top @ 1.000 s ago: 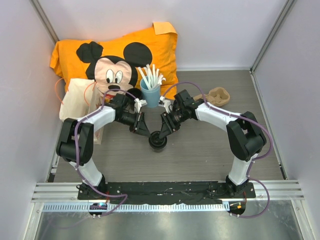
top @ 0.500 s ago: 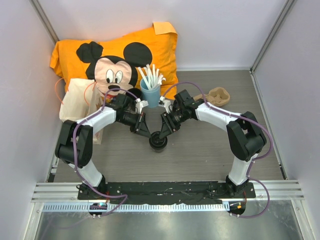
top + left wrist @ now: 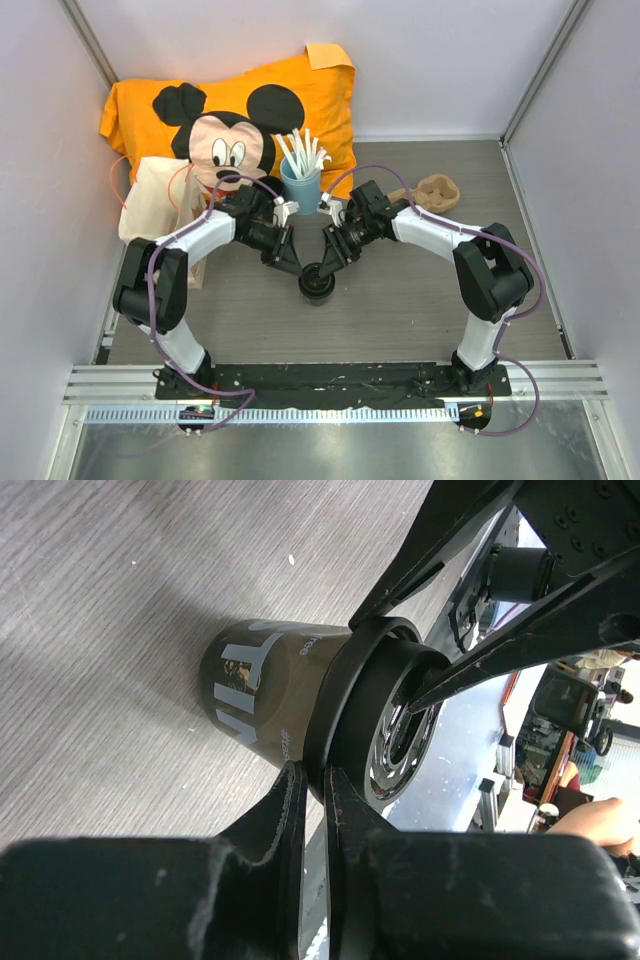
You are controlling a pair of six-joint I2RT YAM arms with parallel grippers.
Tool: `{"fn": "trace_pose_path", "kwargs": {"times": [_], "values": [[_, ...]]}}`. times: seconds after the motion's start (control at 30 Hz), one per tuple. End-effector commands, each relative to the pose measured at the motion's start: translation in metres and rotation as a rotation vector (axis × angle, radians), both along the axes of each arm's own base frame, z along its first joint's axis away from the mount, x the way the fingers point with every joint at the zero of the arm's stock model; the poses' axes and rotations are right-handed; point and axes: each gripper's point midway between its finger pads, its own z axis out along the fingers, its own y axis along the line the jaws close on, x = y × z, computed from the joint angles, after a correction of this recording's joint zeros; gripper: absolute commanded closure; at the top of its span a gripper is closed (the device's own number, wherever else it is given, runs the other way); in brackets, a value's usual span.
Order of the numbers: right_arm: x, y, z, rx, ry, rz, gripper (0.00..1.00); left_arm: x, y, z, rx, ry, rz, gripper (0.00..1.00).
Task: Pack the takeout coffee
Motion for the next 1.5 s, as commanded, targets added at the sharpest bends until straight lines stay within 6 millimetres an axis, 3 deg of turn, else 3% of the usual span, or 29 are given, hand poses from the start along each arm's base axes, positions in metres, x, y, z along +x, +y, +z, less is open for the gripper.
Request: {"fn": "trace_pose_path", "kwargs": {"times": [0.0, 0.57, 0.8, 0.9, 0.97, 1.07, 1.3, 1.47], "values": [[0.0, -0.001, -0.029, -0.071, -0.036, 0.003, 0.68, -0.005, 0.025, -0.077, 0.308, -0.044, -0.053, 0.89], [-0.011, -0.007, -0.053, -0.129, -0.015, 0.012, 0.71, -0.004, 0.035, -0.097, 0.449, -0.059, -0.067, 0.9], [-0.015, -0.006, -0.056, -0.137, -0.018, 0.022, 0.72, -0.002, 0.034, -0.091, 0.441, -0.081, -0.065, 0.94], [-0.012, -0.005, -0.048, -0.128, -0.047, 0.023, 0.72, 0.002, 0.028, -0.079, 0.404, -0.12, -0.06, 0.84], [-0.012, -0.005, -0.044, -0.123, -0.056, 0.021, 0.72, 0.005, 0.026, -0.071, 0.387, -0.14, -0.055, 0.71], [-0.01, -0.006, -0.037, -0.117, -0.077, 0.02, 0.72, 0.005, 0.022, -0.066, 0.363, -0.148, -0.055, 0.59], [-0.009, -0.005, -0.025, -0.106, -0.109, 0.025, 0.73, 0.009, 0.021, -0.059, 0.355, -0.167, -0.05, 0.53], [-0.011, -0.003, -0.024, -0.11, -0.112, 0.039, 0.73, 0.017, 0.015, -0.042, 0.313, -0.197, -0.044, 0.45]]}}
